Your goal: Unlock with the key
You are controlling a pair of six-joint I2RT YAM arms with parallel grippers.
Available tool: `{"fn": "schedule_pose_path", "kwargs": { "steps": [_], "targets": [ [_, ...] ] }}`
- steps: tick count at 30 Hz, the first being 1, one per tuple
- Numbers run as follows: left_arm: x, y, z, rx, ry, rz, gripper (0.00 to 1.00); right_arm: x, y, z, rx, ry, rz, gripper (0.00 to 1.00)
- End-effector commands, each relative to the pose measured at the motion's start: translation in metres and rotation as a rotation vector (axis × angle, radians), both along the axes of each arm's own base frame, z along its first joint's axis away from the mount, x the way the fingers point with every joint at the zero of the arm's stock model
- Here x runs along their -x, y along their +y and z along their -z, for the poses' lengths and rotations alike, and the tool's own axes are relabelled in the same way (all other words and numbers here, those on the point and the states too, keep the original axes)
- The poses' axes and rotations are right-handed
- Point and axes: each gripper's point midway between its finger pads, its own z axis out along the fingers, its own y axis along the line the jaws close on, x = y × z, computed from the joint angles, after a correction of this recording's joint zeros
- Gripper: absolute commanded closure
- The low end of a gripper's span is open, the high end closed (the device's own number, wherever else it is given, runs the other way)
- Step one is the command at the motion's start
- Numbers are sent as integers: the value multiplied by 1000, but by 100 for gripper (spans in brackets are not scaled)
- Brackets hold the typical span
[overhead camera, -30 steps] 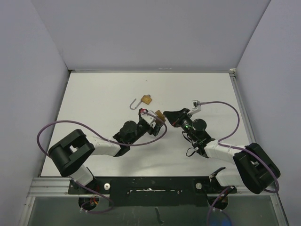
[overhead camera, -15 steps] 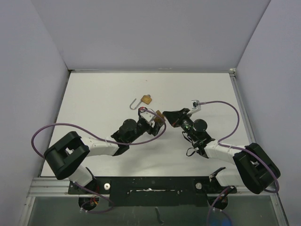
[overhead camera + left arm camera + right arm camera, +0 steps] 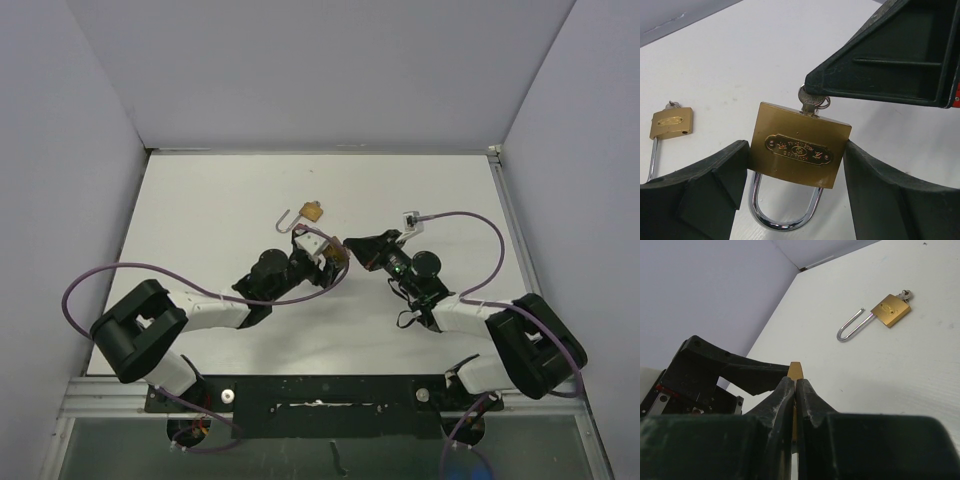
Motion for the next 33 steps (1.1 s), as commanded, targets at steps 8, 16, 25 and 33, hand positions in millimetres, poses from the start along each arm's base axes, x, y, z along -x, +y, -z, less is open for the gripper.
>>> {"fn": "schedule_pose_path", "kwargs": {
  "steps": [8,16,25,33],
  "targets": [
    [16,-4,-207,498,-475,79,100,30,25,37,35,136,-203,100],
    [18,-14,-214,526,-563,105,100,25,26,40,34,179,-193,100],
    [21,-20,-220,500,-622,127,100,26,17,36,61,174,-184,100],
    [18,-22,-216,493,-587,125,100,27,10,35,94,175,-170,100]
  ]
}}
